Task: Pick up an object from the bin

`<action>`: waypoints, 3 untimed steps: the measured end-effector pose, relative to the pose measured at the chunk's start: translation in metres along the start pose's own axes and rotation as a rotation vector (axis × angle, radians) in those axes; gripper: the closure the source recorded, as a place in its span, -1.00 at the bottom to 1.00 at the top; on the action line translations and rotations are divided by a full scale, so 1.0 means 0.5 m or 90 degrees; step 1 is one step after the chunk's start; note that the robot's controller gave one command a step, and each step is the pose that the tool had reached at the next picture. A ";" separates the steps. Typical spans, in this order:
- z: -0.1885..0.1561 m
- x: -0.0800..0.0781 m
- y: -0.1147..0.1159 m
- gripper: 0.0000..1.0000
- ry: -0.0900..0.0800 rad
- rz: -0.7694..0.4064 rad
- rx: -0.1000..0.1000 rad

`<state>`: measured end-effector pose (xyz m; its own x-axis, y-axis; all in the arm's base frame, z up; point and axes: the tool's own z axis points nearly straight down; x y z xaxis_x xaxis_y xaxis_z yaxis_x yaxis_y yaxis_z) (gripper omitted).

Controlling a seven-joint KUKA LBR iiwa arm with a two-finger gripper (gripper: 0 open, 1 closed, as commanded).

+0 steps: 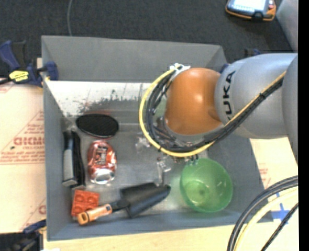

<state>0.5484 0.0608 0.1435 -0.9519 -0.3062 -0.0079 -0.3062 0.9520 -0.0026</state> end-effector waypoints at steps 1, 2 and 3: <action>-0.031 0.050 0.075 -1.00 0.000 -0.048 -0.002; 0.146 0.030 0.089 -1.00 -0.001 -0.113 -0.001; 0.145 0.055 0.122 1.00 -0.009 -0.198 0.001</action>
Offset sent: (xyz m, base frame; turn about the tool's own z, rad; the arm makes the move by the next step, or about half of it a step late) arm -0.0282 0.0377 -0.0735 -0.1811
